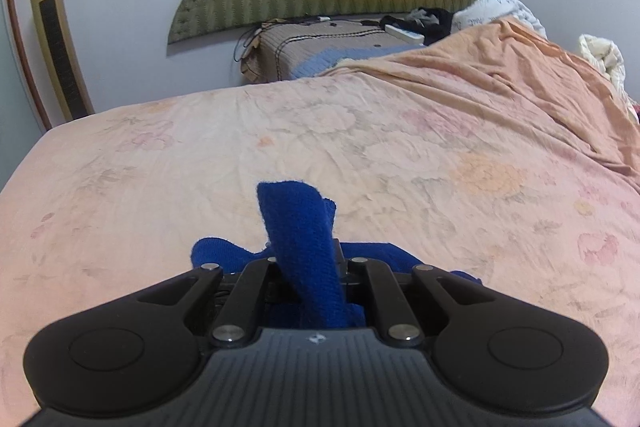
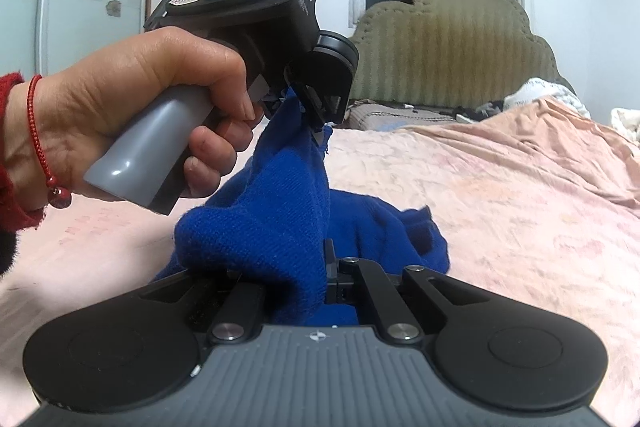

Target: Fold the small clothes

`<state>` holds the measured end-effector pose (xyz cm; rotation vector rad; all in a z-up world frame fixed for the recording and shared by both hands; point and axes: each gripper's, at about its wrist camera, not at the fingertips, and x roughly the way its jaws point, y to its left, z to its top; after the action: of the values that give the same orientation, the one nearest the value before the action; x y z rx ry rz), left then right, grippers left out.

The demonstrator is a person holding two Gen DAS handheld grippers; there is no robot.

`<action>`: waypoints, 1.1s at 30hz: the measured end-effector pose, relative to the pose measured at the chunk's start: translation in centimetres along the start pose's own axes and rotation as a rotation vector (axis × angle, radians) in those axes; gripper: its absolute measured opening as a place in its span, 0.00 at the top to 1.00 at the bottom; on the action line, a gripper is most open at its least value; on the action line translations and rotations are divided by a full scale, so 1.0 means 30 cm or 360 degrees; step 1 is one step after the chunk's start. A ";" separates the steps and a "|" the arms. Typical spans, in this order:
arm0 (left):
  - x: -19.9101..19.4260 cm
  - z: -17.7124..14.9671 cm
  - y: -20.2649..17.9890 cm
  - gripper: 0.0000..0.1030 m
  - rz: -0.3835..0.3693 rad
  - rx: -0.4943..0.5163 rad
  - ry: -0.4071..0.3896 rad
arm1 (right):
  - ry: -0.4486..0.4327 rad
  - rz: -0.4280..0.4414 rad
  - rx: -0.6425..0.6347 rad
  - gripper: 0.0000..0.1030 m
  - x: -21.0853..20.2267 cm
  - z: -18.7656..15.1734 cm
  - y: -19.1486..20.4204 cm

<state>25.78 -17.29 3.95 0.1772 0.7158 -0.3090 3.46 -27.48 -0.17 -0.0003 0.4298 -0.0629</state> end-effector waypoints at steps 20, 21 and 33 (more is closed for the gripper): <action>0.169 -0.034 -0.200 0.91 -0.0028 0.0115 0.0124 | 0.0197 0.0077 0.0447 0.93 0.089 -0.086 -0.196; 0.172 -0.034 -0.203 0.91 -0.0022 0.0115 0.0123 | 0.0201 0.0080 0.0463 0.93 0.091 -0.088 -0.202; 0.183 -0.031 -0.224 0.88 -0.0013 0.0113 0.0156 | 0.0240 0.0093 0.0547 0.88 0.110 -0.105 -0.227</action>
<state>26.85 -24.56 -0.77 0.2580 0.8033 -0.3356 4.73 -34.43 -4.31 0.3568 0.5650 -0.0790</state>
